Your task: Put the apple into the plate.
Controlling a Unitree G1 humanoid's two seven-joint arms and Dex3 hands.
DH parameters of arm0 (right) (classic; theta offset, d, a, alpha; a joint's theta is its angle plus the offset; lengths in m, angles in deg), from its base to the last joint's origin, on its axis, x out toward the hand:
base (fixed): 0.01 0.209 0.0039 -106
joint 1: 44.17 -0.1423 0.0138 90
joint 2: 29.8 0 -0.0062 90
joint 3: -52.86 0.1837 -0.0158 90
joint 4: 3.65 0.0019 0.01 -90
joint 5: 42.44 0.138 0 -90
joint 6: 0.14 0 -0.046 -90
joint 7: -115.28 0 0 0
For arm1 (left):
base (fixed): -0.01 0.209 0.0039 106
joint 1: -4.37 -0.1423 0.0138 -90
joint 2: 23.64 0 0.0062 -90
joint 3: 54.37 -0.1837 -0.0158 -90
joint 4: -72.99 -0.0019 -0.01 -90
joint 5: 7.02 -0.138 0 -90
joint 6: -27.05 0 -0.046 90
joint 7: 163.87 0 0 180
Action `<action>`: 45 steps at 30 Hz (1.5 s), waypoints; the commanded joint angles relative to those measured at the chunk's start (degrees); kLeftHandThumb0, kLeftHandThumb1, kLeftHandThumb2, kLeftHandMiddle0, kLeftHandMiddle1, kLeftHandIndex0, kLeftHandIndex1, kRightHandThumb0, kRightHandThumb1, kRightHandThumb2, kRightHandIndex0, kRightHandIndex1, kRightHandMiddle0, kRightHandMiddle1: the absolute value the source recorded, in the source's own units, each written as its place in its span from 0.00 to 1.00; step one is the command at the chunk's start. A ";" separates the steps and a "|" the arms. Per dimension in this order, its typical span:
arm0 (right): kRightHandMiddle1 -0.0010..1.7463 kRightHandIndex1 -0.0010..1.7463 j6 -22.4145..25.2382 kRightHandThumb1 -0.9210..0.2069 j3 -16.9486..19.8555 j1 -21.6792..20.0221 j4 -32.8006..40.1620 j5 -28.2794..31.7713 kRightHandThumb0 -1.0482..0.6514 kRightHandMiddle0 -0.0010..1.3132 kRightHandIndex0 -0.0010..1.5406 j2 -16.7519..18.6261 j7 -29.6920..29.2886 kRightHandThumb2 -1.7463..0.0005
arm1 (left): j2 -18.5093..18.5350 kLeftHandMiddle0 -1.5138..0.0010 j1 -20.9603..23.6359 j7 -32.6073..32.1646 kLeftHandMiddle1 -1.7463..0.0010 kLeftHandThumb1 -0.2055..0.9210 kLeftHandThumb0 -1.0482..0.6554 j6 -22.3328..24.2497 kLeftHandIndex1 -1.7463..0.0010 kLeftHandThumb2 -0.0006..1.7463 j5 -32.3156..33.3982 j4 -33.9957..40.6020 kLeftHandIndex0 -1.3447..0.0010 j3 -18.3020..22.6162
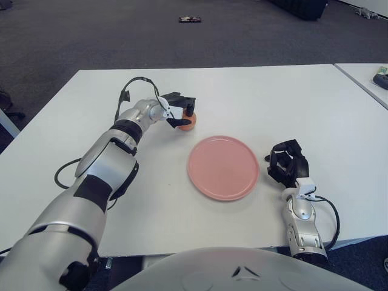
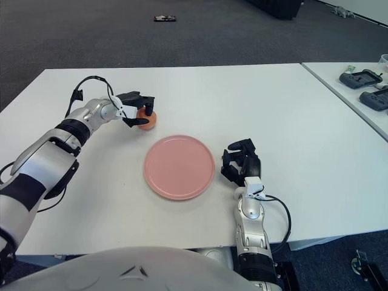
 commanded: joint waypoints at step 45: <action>1.00 0.80 1.79 0.25 -0.17 1.49 2.98 0.07 0.39 0.27 0.38 -0.07 0.20 0.48 | -7.38 1.00 -4.32 -11.68 0.59 0.77 0.11 7.01 0.39 0.45 1.78 -4.22 1.00 3.79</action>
